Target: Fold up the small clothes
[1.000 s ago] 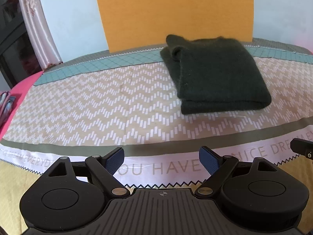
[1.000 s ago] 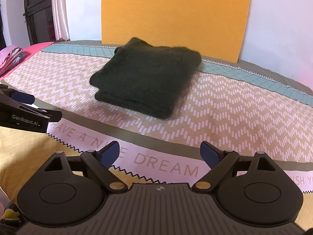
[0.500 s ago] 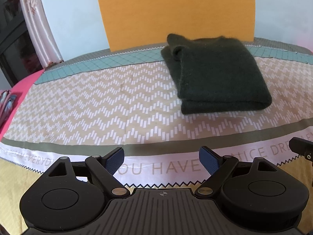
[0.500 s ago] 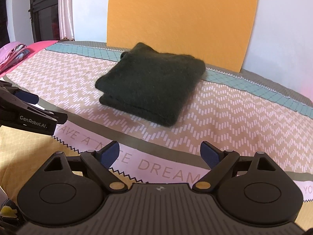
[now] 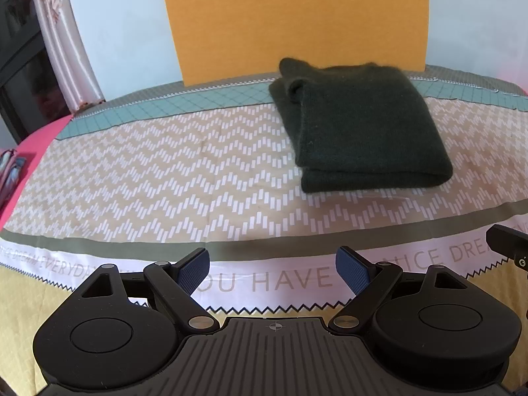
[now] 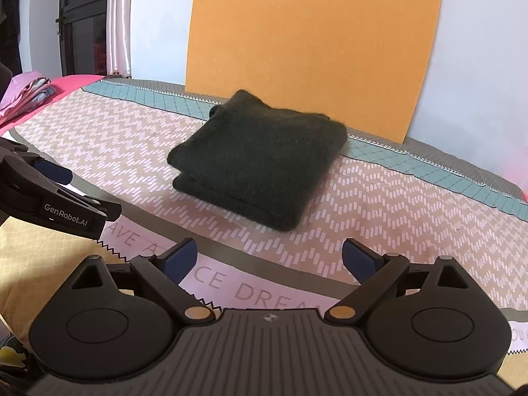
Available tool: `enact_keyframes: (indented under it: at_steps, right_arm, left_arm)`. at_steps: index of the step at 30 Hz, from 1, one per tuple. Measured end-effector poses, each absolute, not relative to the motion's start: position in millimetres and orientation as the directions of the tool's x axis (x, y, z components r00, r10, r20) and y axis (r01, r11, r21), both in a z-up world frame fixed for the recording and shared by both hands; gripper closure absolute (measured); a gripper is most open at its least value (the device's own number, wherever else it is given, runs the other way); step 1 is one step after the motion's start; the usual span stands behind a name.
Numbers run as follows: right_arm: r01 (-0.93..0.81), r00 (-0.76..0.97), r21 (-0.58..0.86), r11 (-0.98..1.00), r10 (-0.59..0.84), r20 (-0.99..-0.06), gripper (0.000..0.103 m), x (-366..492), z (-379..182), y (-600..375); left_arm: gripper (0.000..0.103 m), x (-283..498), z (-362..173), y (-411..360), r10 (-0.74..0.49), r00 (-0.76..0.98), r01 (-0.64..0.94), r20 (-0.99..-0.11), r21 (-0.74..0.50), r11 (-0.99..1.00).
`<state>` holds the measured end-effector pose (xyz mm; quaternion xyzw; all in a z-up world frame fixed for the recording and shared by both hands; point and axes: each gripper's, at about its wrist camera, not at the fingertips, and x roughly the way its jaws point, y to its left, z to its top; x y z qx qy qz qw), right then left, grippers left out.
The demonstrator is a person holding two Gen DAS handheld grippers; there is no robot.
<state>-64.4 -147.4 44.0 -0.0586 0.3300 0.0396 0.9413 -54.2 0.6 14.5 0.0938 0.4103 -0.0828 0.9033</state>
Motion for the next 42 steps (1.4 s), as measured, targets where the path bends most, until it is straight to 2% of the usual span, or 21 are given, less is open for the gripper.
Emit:
enact_keyframes:
  at_steps: [42]
  right_arm:
    - [-0.122, 0.767, -0.056, 0.991, 0.058, -0.639, 0.006, -55.1, 39.8, -145.9]
  left_arm:
    - [0.0, -47.2, 11.2, 1.6, -0.083, 0.627, 0.224, -0.774, 0.077, 0.972]
